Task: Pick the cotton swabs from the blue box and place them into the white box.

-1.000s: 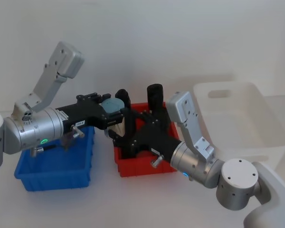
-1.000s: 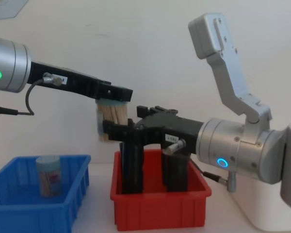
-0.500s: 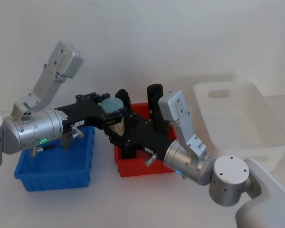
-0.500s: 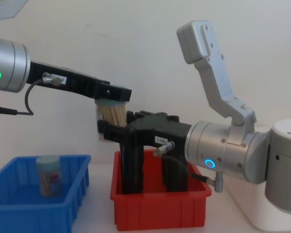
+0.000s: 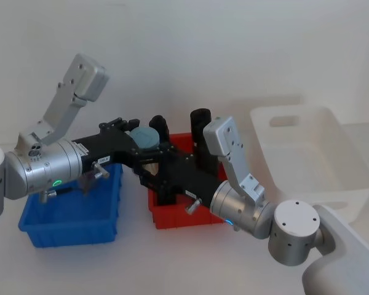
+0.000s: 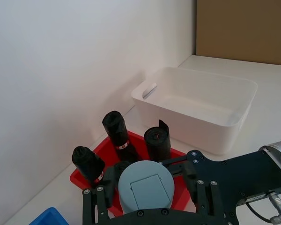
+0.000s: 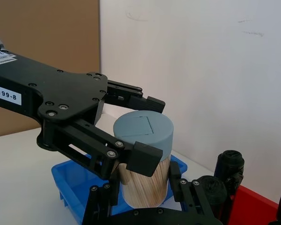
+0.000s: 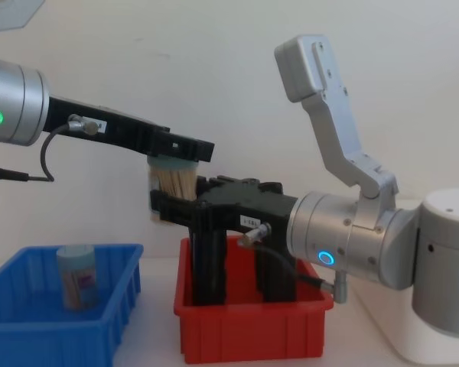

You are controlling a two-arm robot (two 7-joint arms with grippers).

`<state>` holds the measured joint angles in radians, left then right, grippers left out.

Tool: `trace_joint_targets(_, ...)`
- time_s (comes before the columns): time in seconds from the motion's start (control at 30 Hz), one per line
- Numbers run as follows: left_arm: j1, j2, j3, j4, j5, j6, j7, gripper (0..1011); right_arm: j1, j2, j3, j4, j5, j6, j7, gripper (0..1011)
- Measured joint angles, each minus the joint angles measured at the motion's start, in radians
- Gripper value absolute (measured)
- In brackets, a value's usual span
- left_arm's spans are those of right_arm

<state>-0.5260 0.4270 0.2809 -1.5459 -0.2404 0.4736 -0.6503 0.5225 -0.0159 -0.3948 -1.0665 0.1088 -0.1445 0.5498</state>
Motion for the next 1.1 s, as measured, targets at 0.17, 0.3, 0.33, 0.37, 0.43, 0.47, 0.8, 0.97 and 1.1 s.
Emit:
trace_joint_targets(0.17,0.000,0.000,0.000,0.000,0.000,0.000,0.000,1003,0.000,0.001,0.000,0.001,0.001,0.000,-0.007,626)
trace_joint_targets(0.3,0.000,0.000,0.000,0.000,0.000,0.000,0.000,1003,0.000,0.002,0.000,0.001,0.001,0.001,-0.019,626)
trace_joint_targets(0.33,0.000,0.000,0.000,0.000,0.000,0.000,0.000,1003,-0.001,0.002,0.000,0.001,0.001,0.002,-0.022,626)
trace_joint_targets(0.37,0.000,0.000,0.000,0.000,0.000,0.000,0.000,1003,-0.002,0.003,0.000,-0.001,0.001,0.003,-0.029,626)
trace_joint_targets(0.43,0.000,0.000,0.000,0.000,0.000,0.000,0.000,1003,-0.004,0.005,0.001,-0.004,0.001,0.005,-0.039,626)
trace_joint_targets(0.47,0.000,0.000,0.000,0.000,0.000,0.000,0.000,1003,-0.005,0.006,0.002,-0.006,0.001,0.005,-0.044,626)
trace_joint_targets(0.8,0.000,0.000,0.000,0.000,0.001,0.000,0.000,1003,-0.039,0.027,0.013,-0.058,-0.007,0.012,-0.137,626)
trace_joint_targets(0.97,0.000,0.000,0.000,0.000,0.001,0.000,0.000,1003,-0.082,0.056,0.027,-0.129,-0.005,0.017,-0.199,626)
trace_joint_targets(1.1,0.000,0.000,0.000,0.000,0.001,0.000,0.000,1003,-0.124,0.086,0.042,-0.196,0.008,0.023,-0.243,626)
